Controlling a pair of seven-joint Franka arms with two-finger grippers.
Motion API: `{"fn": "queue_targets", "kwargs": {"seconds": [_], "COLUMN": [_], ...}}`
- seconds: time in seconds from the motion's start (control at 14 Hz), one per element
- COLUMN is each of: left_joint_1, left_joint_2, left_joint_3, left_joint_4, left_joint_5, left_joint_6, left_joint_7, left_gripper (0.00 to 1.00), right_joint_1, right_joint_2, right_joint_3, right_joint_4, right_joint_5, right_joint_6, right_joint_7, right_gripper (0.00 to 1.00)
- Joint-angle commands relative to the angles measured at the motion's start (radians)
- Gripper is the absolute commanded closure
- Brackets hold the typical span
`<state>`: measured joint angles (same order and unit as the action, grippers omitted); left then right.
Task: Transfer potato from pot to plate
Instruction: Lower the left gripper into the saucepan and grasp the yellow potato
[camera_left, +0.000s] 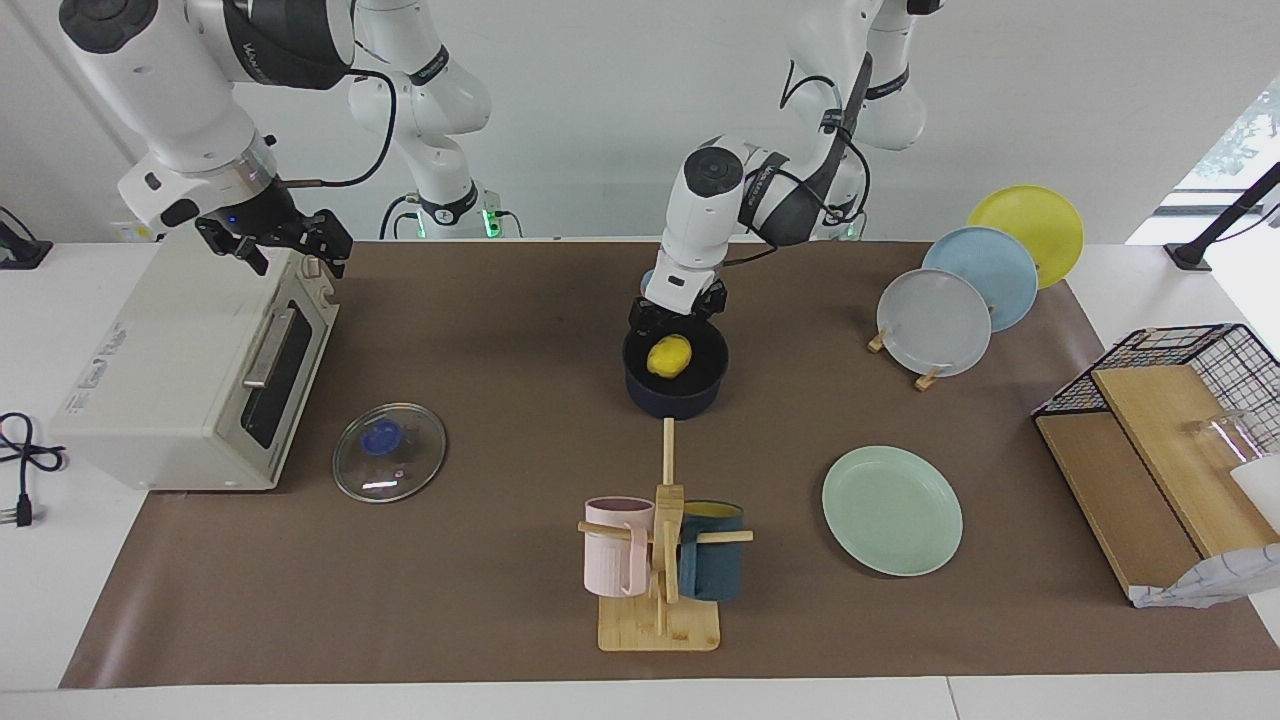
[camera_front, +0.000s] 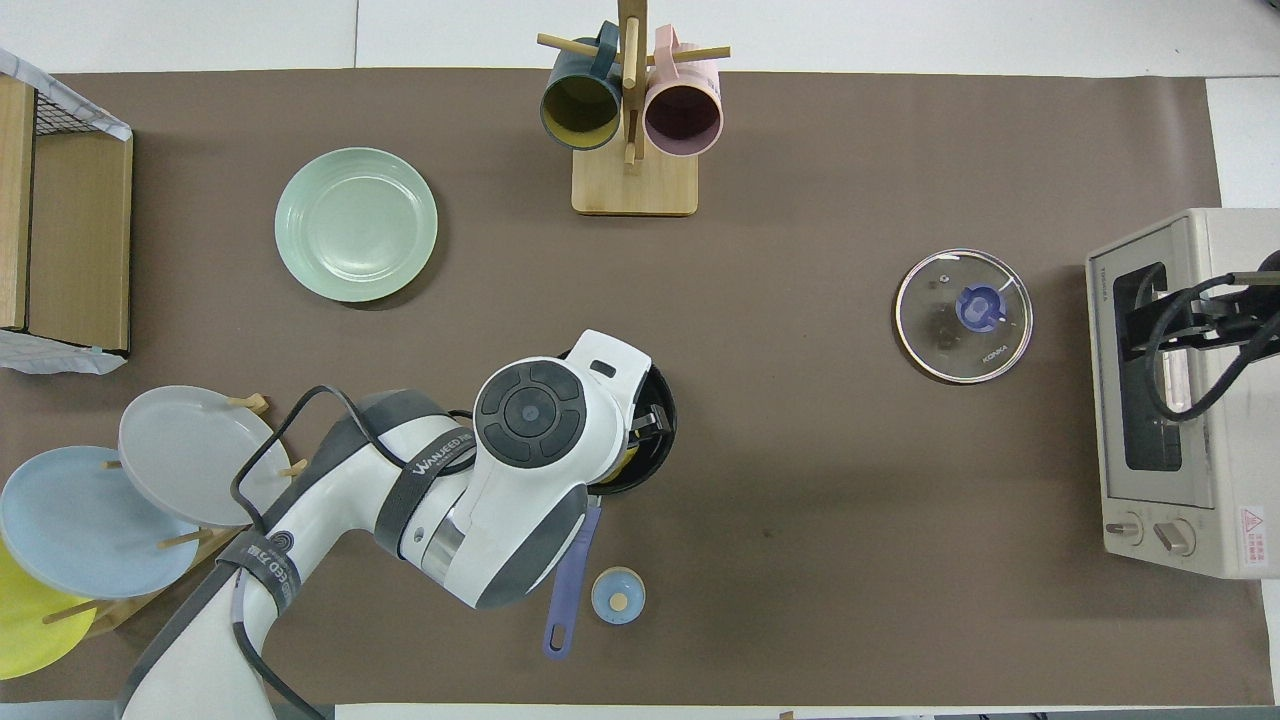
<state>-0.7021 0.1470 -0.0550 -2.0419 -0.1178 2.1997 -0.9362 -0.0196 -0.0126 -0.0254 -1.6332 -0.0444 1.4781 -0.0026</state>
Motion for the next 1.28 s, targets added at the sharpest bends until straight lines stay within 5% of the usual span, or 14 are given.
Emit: {"fn": "queue_targets", "kwargs": {"seconds": [0.0, 1.0, 1.21], "left_joint_1": [-0.027, -0.057, -0.056], "left_joint_2": [0.019, 0.079, 0.079], "left_joint_3": [0.017, 0.017, 0.018], "left_joint_4": [-0.037, -0.037, -0.037], "left_joint_5": [0.023, 0.047, 0.047], "left_joint_6": [0.078, 0.092, 0.092], "left_joint_7": [-0.052, -0.067, -0.067], "left_gripper": [0.0, 0.0, 0.17], "right_joint_1": [-0.01, -0.01, -0.01], "right_joint_2": [-0.015, -0.015, -0.013], "right_joint_3": [0.004, 0.004, 0.004], "right_joint_4": [-0.017, -0.017, -0.017], "right_joint_5": [0.02, 0.02, 0.02], "right_joint_6": [0.016, 0.016, 0.016], "right_joint_7": [0.013, 0.013, 0.013], "right_gripper": [0.0, 0.0, 0.0]}}
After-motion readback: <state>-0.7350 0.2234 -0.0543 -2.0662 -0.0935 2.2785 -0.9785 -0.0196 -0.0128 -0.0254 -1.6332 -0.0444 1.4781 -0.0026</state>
